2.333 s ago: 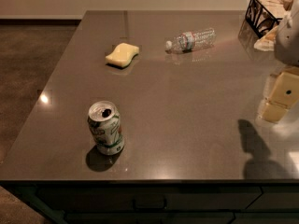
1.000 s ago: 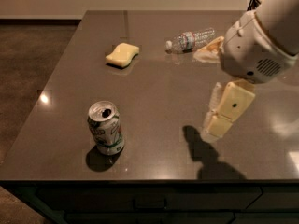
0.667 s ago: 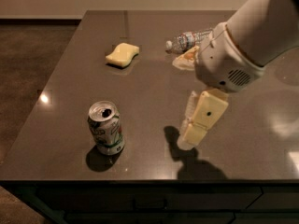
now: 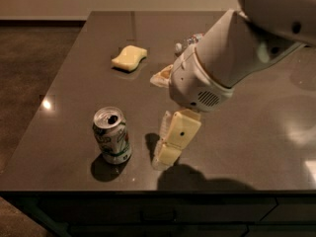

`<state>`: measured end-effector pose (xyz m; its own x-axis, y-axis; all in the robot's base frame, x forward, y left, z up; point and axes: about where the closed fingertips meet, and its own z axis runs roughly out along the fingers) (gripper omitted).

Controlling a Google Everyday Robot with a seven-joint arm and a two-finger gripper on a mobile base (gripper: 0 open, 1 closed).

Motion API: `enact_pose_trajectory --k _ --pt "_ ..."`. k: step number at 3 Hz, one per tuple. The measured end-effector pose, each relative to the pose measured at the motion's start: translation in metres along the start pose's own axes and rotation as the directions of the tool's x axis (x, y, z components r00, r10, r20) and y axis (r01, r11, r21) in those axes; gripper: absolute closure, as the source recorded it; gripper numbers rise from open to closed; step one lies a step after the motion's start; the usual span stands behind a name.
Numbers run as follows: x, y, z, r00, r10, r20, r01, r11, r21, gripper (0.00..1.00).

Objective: Move 7up can near water bottle

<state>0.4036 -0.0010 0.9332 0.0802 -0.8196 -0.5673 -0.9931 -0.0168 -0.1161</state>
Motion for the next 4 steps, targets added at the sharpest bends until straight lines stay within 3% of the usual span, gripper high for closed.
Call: enact_pose_trajectory --k 4 --pt "-0.060 0.000 0.073 0.997 0.052 0.054 -0.051 0.9984 -0.024 0.00"
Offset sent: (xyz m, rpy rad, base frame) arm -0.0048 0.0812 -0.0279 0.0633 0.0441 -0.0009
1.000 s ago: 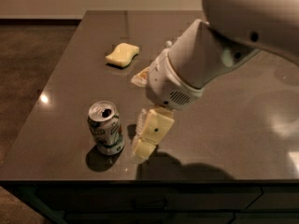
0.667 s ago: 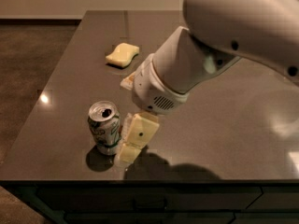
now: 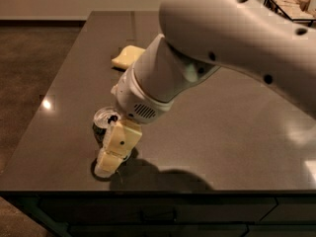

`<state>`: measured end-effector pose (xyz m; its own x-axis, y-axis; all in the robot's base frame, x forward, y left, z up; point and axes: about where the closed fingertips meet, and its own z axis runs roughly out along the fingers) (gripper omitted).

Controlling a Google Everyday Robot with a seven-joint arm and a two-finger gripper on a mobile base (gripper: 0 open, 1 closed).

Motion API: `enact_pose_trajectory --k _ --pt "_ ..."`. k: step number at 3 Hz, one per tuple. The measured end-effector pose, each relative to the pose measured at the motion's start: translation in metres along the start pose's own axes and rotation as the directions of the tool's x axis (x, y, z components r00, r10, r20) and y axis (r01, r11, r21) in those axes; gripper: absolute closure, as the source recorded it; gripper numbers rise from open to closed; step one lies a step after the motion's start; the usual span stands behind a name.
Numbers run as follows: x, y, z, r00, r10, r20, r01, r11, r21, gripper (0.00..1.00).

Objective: Move 7up can near water bottle

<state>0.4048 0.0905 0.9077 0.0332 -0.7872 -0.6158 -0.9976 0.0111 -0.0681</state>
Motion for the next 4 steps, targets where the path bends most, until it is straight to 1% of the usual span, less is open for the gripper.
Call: enact_pose_trajectory --k 1,2,3,4 --pt "-0.005 -0.005 0.011 1.000 0.020 -0.006 -0.020 0.9998 -0.002 0.18" --pt "-0.003 -0.010 0.015 0.999 0.035 -0.013 -0.035 0.9994 0.003 0.42" --pt "-0.001 -0.023 0.007 0.999 0.054 -0.009 -0.054 0.9984 0.015 0.64" --pt "0.001 -0.053 -0.016 0.995 0.103 0.012 -0.104 0.9936 0.045 0.88"
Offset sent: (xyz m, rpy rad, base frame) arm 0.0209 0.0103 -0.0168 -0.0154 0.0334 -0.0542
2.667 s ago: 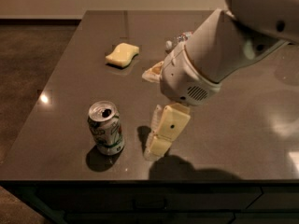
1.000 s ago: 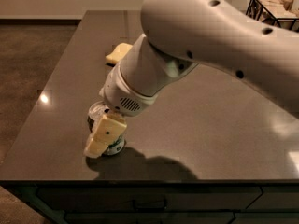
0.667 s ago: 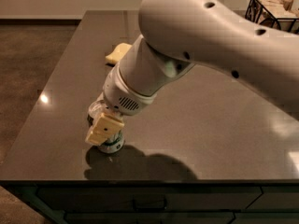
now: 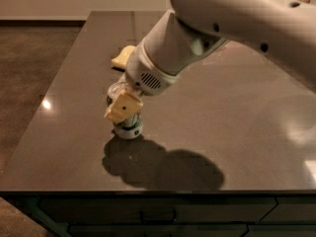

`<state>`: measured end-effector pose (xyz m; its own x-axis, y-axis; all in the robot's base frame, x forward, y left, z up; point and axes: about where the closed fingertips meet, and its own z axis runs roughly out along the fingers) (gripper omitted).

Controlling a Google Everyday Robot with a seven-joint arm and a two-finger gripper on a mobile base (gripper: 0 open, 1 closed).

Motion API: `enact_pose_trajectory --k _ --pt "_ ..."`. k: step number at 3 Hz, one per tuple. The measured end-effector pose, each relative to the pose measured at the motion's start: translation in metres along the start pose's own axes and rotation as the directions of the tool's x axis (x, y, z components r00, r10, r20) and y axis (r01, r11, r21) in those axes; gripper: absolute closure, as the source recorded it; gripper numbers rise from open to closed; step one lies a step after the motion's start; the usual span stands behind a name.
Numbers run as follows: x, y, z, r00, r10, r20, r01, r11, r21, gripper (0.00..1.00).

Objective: Move 7up can near water bottle

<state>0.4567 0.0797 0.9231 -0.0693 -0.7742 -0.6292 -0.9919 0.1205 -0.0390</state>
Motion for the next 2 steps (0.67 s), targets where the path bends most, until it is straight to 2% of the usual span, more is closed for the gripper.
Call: enact_pose_trajectory --k 1,2 --pt "0.000 -0.042 -0.026 0.997 0.071 0.031 -0.072 0.9968 0.034 1.00" --pt "0.004 -0.078 -0.047 0.988 0.141 0.061 -0.145 0.9869 0.070 1.00"
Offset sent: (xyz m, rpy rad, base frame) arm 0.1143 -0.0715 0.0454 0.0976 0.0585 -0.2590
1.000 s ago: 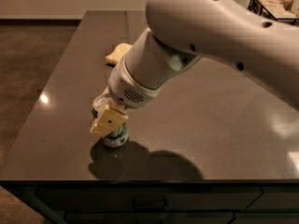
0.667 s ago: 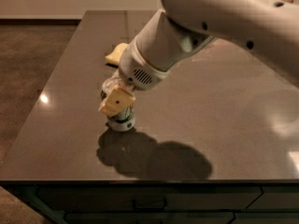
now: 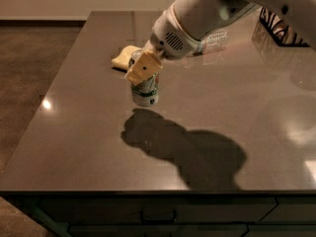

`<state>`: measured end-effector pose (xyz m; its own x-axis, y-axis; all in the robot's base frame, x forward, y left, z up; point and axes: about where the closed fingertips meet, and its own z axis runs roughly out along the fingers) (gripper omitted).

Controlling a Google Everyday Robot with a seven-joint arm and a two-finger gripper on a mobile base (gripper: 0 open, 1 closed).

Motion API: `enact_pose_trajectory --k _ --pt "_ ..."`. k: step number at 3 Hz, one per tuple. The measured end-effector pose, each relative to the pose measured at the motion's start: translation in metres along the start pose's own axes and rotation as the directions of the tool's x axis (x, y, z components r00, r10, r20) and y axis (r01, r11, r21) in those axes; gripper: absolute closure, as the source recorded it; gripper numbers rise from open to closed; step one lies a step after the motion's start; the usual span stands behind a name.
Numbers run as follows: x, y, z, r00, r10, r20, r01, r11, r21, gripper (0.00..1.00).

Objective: Move 7up can near water bottle

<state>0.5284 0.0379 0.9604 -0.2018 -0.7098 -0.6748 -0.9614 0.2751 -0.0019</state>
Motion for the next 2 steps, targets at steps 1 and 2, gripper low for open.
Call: enact_pose_trajectory --k 1,2 --pt "0.000 0.000 0.000 1.000 0.000 0.000 0.000 1.0000 0.000 1.00" --pt "0.003 -0.014 -0.002 0.999 0.051 -0.002 -0.051 0.9970 0.059 1.00"
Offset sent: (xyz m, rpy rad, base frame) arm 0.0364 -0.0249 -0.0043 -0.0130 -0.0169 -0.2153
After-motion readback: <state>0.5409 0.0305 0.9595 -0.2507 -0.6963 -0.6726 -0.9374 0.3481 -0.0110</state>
